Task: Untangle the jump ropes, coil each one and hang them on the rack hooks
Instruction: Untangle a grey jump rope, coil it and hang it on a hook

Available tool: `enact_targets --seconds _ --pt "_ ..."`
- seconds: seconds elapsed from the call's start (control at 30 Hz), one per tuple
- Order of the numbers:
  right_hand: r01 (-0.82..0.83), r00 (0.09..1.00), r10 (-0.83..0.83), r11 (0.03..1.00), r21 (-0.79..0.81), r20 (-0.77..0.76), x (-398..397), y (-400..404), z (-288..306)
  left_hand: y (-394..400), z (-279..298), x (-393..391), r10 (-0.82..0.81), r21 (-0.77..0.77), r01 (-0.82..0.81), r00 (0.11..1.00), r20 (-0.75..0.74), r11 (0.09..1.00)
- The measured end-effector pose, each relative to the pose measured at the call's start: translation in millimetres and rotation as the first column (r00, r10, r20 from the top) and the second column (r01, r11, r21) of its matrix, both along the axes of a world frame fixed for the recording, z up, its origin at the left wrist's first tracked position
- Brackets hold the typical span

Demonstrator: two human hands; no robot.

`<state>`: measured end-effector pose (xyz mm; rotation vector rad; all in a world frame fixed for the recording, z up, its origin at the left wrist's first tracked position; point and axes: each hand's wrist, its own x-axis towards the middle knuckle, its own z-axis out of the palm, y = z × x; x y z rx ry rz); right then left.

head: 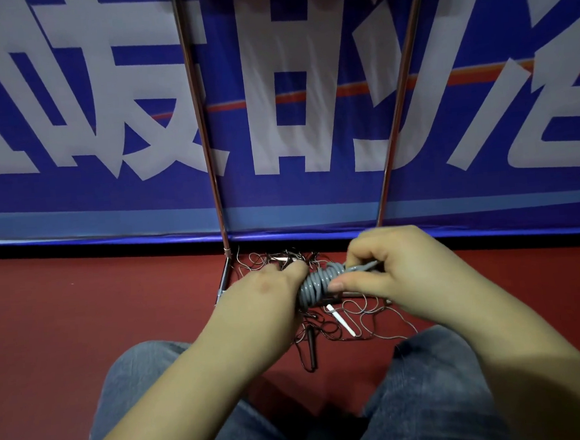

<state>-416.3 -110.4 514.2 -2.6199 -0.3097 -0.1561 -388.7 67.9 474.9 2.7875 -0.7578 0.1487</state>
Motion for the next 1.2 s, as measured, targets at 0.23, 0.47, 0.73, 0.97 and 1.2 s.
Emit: enact_targets --seconds 0.23,0.47,0.73,0.97,1.2 --pt "-0.028 0.996 0.008 0.973 0.229 0.085 4 -2 -4 5 4 0 -0.083 -0.143 0.083 0.997 0.008 0.986" --pt "-0.106 0.983 0.065 0.965 0.241 0.173 1 3 -2 24 23 19 -0.403 -0.573 -0.111 0.604 -0.688 0.812" --pt "-0.235 0.967 0.185 0.916 0.326 0.177 -11 21 3 39 14 23 -0.717 -0.711 -0.229 0.072 -0.693 0.665" --pt "-0.064 0.956 0.016 0.986 0.154 0.291 -8 11 -7 21 24 14 -0.609 -0.743 -0.172 0.470 -0.639 0.647" --pt "0.009 0.966 -0.035 0.995 0.102 0.258 -6 11 -9 10 21 7 -0.356 -0.694 -0.089 0.808 -0.470 0.714"
